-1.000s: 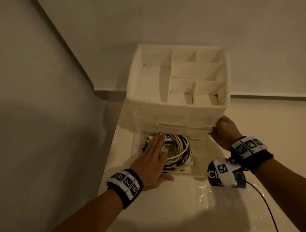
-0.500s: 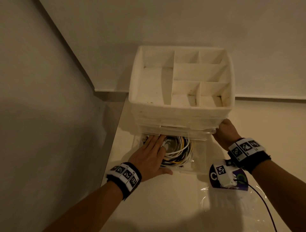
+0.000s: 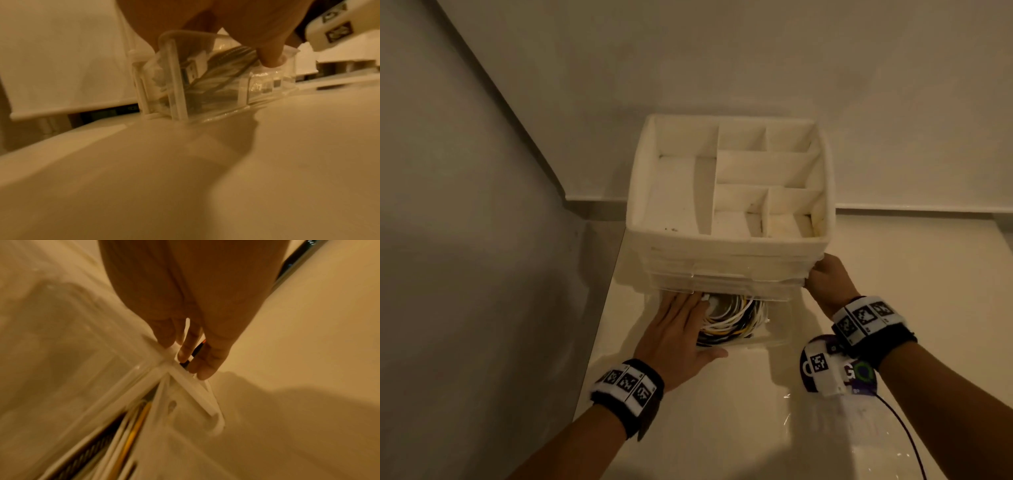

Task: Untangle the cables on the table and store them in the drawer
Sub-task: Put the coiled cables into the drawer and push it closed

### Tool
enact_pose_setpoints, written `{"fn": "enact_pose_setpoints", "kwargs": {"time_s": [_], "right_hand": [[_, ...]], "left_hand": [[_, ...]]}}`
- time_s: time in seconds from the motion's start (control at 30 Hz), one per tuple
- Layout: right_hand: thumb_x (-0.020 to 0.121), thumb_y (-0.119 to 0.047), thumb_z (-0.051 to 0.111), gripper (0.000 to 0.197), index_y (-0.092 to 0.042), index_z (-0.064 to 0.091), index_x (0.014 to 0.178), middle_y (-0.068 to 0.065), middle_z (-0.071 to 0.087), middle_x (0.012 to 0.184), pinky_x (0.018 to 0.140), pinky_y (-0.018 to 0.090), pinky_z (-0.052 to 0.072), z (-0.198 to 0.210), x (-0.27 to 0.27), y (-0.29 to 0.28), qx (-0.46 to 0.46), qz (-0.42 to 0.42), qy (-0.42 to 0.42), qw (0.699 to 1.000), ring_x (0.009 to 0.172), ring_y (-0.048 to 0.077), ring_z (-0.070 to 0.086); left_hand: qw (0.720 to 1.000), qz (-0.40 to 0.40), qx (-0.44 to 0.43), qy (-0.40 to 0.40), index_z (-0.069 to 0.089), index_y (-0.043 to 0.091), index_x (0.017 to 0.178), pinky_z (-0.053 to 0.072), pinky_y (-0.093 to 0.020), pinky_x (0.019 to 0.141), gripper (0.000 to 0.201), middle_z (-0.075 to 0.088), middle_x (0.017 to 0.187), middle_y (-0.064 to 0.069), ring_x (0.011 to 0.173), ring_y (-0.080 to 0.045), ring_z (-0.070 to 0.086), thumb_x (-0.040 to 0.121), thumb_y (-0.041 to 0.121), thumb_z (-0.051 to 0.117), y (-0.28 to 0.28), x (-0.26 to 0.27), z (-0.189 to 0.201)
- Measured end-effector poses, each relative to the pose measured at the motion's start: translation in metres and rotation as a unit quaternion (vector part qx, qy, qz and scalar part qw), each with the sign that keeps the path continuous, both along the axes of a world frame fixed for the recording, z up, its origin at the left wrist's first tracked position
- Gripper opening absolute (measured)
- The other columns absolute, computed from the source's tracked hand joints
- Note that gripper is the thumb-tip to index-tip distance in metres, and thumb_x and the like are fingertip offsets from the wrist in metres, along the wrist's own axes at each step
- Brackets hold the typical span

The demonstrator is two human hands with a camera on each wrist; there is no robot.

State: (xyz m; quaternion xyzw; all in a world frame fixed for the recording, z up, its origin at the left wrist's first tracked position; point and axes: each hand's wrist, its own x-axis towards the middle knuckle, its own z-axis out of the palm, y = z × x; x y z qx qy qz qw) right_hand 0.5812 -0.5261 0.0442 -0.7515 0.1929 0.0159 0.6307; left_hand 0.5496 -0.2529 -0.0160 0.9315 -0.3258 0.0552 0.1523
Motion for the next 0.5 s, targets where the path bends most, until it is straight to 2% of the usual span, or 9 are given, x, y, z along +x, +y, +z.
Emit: {"fn": "enact_pose_setpoints", "kwargs": {"time_s": [0.07,0.13,0.2,0.27,0.33,0.4,0.43,0.47,0.5], "right_hand": [[0.085,0.011,0.055,0.04,-0.016,0.067,0.111,-0.002,0.071,0.099,0.075,0.027,0.054,-0.006,-0.016,-0.003,-0.007,0.011,-0.002,1.0,0.097,0.022,0.066],[0.079,0.019,0.05,0.068,-0.025,0.056,0.131,0.0,0.067,0.119,0.086,0.037,0.053,-0.013,-0.037,-0.007,0.016,0.052,0.013,0.998,0.109,0.022,0.064],[0.072,0.023,0.048,0.092,-0.034,0.038,0.144,-0.004,0.056,0.134,0.092,0.038,0.049,-0.017,-0.053,-0.006,0.014,0.13,0.022,0.991,0.12,0.018,0.057],[0.075,0.017,0.058,0.099,-0.041,0.024,0.147,-0.014,0.048,0.141,0.1,0.033,0.043,-0.019,-0.061,0.0,0.012,0.198,0.01,0.98,0.127,0.006,0.048],[0.081,-0.004,0.071,0.09,-0.04,0.023,0.147,-0.021,0.049,0.138,0.1,0.024,0.041,-0.019,-0.061,0.008,-0.01,0.207,-0.008,0.978,0.125,-0.002,0.047],[0.083,-0.019,0.072,0.072,-0.034,0.036,0.143,-0.021,0.056,0.128,0.094,0.016,0.042,-0.019,-0.059,0.014,-0.079,0.174,-0.031,0.981,0.117,0.0,0.054],[0.086,-0.02,0.07,0.059,-0.03,0.044,0.138,-0.019,0.06,0.121,0.089,0.01,0.042,-0.02,-0.057,0.015,-0.125,0.152,-0.048,0.979,0.111,0.003,0.058],[0.088,-0.02,0.067,0.047,-0.027,0.052,0.133,-0.016,0.064,0.113,0.084,0.004,0.042,-0.021,-0.057,0.017,-0.166,0.13,-0.064,0.975,0.106,0.008,0.062],[0.09,-0.019,0.064,0.039,-0.024,0.057,0.127,-0.014,0.065,0.106,0.08,0.0,0.041,-0.022,-0.057,0.018,-0.19,0.111,-0.075,0.973,0.102,0.01,0.064]], "left_hand": [[0.998,0.011,-0.051,-0.022,0.045,0.008,0.133,0.019,-0.04,0.117,0.085,0.049,0.142,-0.012,0.134,-0.026,0.036,0.073,0.067,0.059,0.01,-0.008,-0.006],[0.998,0.013,-0.068,-0.014,0.046,0.01,0.132,0.025,-0.041,0.116,0.084,0.048,0.142,-0.01,0.133,-0.028,0.04,0.071,0.065,0.064,0.019,-0.011,-0.009],[0.996,0.013,-0.081,0.031,0.045,0.013,0.131,0.032,-0.043,0.113,0.087,0.044,0.142,-0.007,0.133,-0.029,0.04,0.067,0.066,0.069,0.023,-0.012,-0.006],[0.99,0.026,-0.113,0.075,0.045,0.015,0.129,0.039,-0.037,0.106,0.087,0.036,0.137,-0.002,0.129,-0.025,0.037,0.064,0.067,0.07,0.025,-0.014,0.002],[0.98,0.059,-0.164,0.099,0.047,0.016,0.126,0.035,-0.026,0.103,0.075,0.032,0.131,0.001,0.122,-0.017,0.033,0.072,0.065,0.064,0.028,-0.016,0.016],[0.958,0.137,-0.242,0.071,0.046,0.013,0.123,0.026,-0.014,0.101,0.06,0.034,0.127,-0.002,0.115,-0.012,0.03,0.082,0.056,0.058,0.034,-0.013,0.023],[0.936,0.19,-0.287,0.068,0.043,0.012,0.124,0.027,-0.015,0.101,0.055,0.036,0.127,-0.007,0.113,-0.011,0.032,0.084,0.046,0.059,0.037,-0.009,0.023],[0.909,0.227,-0.334,0.104,0.038,0.012,0.128,0.031,-0.021,0.103,0.055,0.037,0.13,-0.009,0.116,-0.012,0.035,0.085,0.035,0.062,0.039,-0.003,0.023],[0.878,0.231,-0.382,0.17,0.033,0.015,0.135,0.035,-0.029,0.105,0.058,0.037,0.136,-0.007,0.122,-0.012,0.038,0.086,0.026,0.064,0.039,0.002,0.022]]}}
